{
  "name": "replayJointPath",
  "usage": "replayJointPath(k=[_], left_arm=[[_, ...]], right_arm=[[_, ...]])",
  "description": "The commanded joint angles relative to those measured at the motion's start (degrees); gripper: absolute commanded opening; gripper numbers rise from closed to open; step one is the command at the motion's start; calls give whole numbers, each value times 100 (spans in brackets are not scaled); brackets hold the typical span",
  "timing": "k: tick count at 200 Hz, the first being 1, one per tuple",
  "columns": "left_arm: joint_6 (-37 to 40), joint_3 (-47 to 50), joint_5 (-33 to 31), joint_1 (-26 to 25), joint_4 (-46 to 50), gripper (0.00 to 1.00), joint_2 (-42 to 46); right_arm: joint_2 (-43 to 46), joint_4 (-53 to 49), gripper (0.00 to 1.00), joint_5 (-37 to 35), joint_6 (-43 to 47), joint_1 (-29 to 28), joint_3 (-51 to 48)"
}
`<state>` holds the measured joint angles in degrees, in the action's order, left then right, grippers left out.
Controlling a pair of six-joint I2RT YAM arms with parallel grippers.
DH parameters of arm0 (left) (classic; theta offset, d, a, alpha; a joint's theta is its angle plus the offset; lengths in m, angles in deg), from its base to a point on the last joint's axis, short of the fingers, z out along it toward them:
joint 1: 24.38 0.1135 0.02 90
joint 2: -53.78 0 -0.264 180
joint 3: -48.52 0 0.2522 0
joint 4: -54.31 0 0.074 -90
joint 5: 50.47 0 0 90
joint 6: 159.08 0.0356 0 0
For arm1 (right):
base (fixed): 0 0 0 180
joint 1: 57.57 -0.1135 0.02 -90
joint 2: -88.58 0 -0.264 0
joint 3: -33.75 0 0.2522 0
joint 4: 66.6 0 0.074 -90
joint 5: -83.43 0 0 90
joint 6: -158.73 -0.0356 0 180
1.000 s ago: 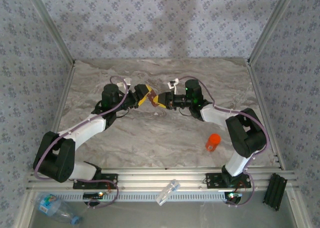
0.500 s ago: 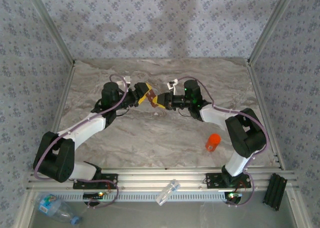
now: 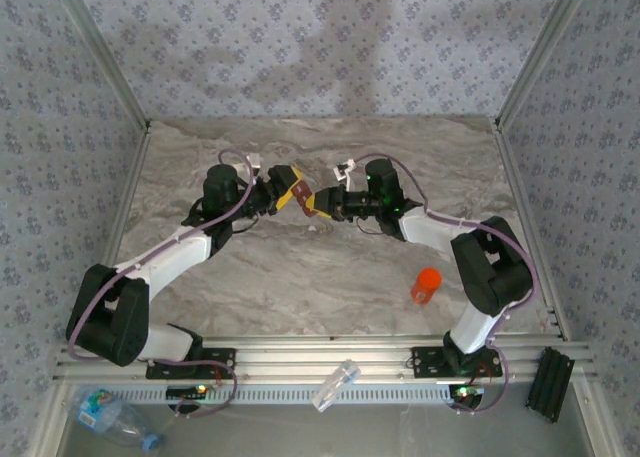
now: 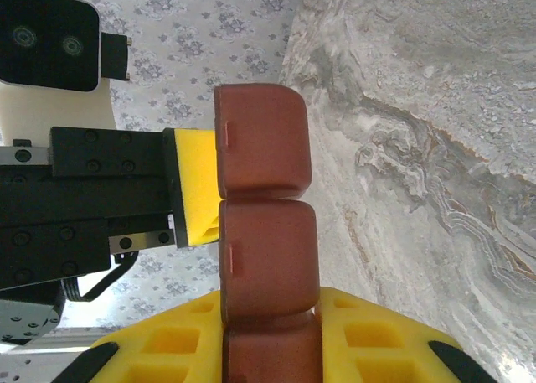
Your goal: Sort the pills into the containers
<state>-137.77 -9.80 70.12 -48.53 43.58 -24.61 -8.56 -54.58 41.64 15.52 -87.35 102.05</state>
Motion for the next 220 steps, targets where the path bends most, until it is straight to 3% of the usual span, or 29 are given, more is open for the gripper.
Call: replayJointPath(k=[1, 130, 157, 199, 220], left_arm=[[-209, -369, 176, -105, -451, 82, 349], [-470, 84, 160, -278, -574, 83, 666], [-194, 179, 45, -283, -280, 84, 784], [539, 114, -270, -234, 600, 86, 1014], [619, 124, -295, -173, 711, 87, 1041]], right_arm=[[-87, -565, 8, -208, 306, -67, 122], [-120, 348, 6, -478, -600, 131, -148], [-49, 378, 6, -443, -587, 143, -166], [405, -359, 6, -684, 258, 45, -201], [825, -1158, 7, -1317, 1084, -109, -260]])
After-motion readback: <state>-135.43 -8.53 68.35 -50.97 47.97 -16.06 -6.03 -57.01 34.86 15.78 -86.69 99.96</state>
